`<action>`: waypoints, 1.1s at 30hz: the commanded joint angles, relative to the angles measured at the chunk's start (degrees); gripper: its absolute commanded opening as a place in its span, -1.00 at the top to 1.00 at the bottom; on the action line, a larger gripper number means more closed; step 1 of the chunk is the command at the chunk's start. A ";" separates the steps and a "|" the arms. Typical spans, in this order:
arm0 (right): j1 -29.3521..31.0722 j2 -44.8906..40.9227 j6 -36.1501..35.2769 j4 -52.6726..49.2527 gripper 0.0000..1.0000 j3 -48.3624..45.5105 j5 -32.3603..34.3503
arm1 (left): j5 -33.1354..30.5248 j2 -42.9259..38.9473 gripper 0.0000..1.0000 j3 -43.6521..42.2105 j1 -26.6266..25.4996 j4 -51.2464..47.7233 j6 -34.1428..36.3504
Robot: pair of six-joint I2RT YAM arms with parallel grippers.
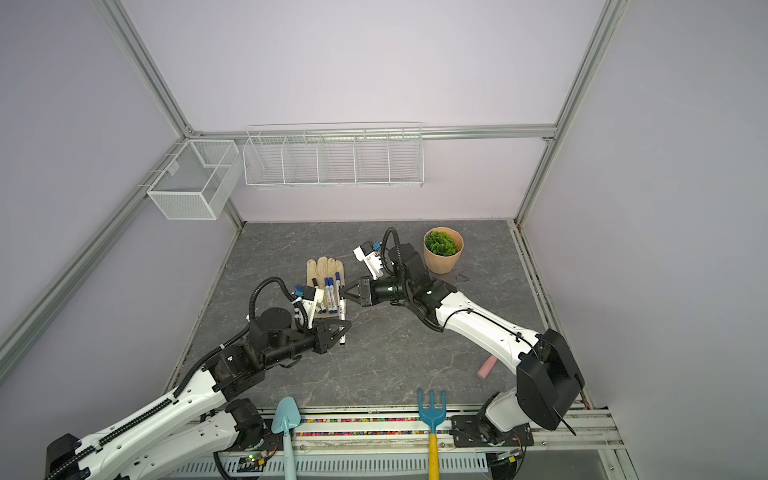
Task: Insert the pens into the pen caps
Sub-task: 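Press the black cap down onto the marker tip held by the left gripper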
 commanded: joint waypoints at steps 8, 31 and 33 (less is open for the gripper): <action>1.40 -4.25 -11.50 -17.26 0.77 0.86 -17.41 | -14.27 3.94 1.00 9.02 1.37 2.95 9.24; 4.77 -4.08 -24.87 -34.08 0.75 9.86 -7.60 | -16.26 -0.96 1.00 2.86 0.37 9.62 25.05; 4.85 -3.91 -26.61 -36.10 0.75 11.18 -6.23 | -16.52 -2.17 1.00 1.22 0.22 10.28 26.03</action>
